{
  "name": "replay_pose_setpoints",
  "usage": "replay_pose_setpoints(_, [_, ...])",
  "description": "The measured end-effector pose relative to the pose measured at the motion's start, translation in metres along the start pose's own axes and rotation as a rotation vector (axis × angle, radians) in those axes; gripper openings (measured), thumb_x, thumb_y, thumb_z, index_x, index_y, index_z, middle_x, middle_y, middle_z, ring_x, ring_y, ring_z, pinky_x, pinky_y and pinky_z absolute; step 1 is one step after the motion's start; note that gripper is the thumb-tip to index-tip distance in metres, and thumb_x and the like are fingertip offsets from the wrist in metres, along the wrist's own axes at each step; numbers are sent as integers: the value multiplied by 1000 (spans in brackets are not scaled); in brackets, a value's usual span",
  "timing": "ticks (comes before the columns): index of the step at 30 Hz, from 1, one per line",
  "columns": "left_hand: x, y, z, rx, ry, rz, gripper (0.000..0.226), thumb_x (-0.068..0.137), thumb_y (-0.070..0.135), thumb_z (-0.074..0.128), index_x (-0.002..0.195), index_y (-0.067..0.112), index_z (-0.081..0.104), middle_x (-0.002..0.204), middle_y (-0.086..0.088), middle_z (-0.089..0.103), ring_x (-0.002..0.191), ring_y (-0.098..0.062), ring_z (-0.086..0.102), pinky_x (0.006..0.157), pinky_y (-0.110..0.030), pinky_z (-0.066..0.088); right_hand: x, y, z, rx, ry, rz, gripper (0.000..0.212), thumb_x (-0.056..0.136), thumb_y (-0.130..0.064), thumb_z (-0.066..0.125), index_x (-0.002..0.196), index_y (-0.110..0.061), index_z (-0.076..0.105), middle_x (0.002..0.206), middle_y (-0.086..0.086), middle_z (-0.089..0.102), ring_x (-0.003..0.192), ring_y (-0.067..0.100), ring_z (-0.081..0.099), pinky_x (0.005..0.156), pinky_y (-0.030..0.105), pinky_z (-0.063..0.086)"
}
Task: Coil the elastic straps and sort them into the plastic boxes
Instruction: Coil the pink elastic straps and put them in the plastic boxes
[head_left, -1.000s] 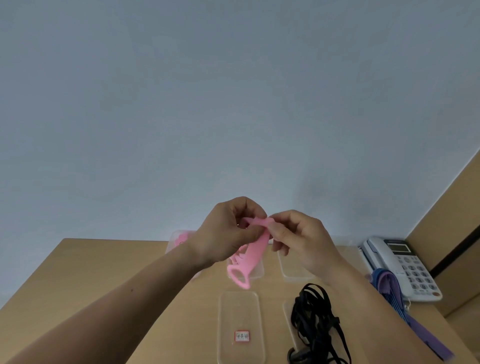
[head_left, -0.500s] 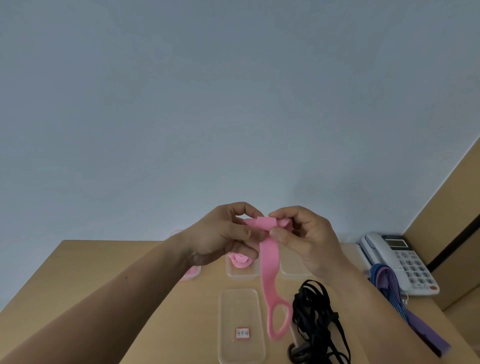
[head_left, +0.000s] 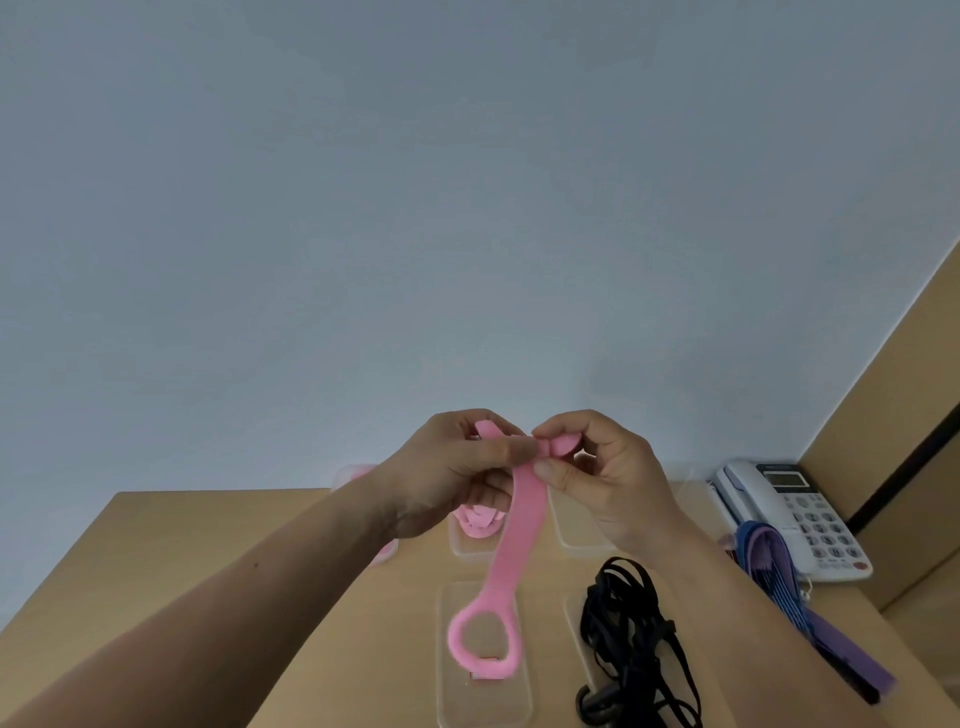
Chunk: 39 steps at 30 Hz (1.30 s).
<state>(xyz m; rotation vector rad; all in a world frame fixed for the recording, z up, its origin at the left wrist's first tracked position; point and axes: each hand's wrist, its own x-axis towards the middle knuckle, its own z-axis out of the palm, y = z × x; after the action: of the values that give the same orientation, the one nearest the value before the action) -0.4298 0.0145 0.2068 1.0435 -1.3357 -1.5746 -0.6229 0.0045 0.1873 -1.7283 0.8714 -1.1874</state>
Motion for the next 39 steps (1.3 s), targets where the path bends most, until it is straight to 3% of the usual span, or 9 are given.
replay_pose_setpoints(4, [0, -2, 0, 8, 57, 58, 40, 71, 13, 84, 101, -3, 64, 103, -48, 54, 88, -43, 56, 83, -56, 42, 4, 3, -1, 104, -50, 80, 37, 69, -5, 70, 93, -34, 70, 91, -9, 67, 86, 18, 64, 78, 39, 57])
replay_pose_setpoints(9, [0, -7, -4, 117, 50, 191, 27, 77, -5, 77, 101, 1, 65, 93, -16, 73, 82, -28, 72, 70, -31, 57, 3, 3, -1, 185, -142, 147, 22, 77, -11, 65, 98, -16, 69, 81, 5, 67, 71, 23, 62, 63, 31, 51])
replay_pose_setpoints(12, [-3, -10, -4, 113, 92, 201, 31, 78, -4, 79, 105, 1, 65, 95, -13, 75, 87, -29, 74, 71, -30, 57, 3, 3, 2, 107, -78, 150, 17, 84, -24, 70, 96, -11, 71, 73, 1, 68, 62, 15, 61, 59, 28, 49])
replay_pose_setpoints(20, [-7, -7, -2, 226, 76, 123, 36, 82, 20, 77, 102, 0, 55, 91, -17, 76, 90, -47, 69, 79, -54, 57, 2, 1, 2, -34, -35, 86, 11, 92, -13, 67, 101, -19, 70, 71, -9, 70, 58, 7, 63, 56, 20, 49])
replay_pose_setpoints(26, [-7, -12, -1, 271, 70, 109, 27, 86, 13, 75, 100, 4, 54, 85, -15, 75, 72, -32, 71, 63, -35, 59, -3, -4, -1, -222, -17, 9, 25, 88, -17, 73, 101, -39, 68, 81, -19, 72, 66, 3, 69, 61, 12, 51])
replay_pose_setpoints(28, [-8, -11, -1, 258, 53, 91, 24, 86, 10, 73, 100, 6, 55, 85, -16, 75, 69, -27, 69, 61, -33, 56, -3, -4, -1, -285, -6, -15, 26, 87, -20, 74, 103, -39, 69, 86, -19, 72, 71, 4, 69, 66, 18, 55])
replay_pose_setpoints(31, [-10, -8, 0, 213, 44, 73, 25, 82, 7, 71, 101, 6, 54, 89, -19, 74, 73, -29, 67, 67, -39, 56, -3, -3, 2, -289, 19, -23, 26, 87, -20, 74, 105, -38, 70, 89, -19, 72, 79, 8, 70, 76, 30, 59])
replay_pose_setpoints(35, [-13, -3, 0, 59, 50, 42, 36, 80, 14, 69, 110, 1, 55, 97, -29, 69, 85, -38, 65, 87, -55, 54, -1, -2, 7, -238, 45, -30, 36, 84, -12, 76, 95, -45, 68, 92, -19, 73, 86, 6, 70, 79, 24, 57])
replay_pose_setpoints(39, [-14, -2, 1, 32, 129, 43, 39, 77, 26, 74, 104, 1, 60, 94, -33, 67, 84, -38, 65, 90, -61, 51, 0, -2, 13, -196, 2, -33, 37, 84, -9, 75, 96, -42, 64, 92, -16, 72, 82, 8, 70, 72, 20, 56])
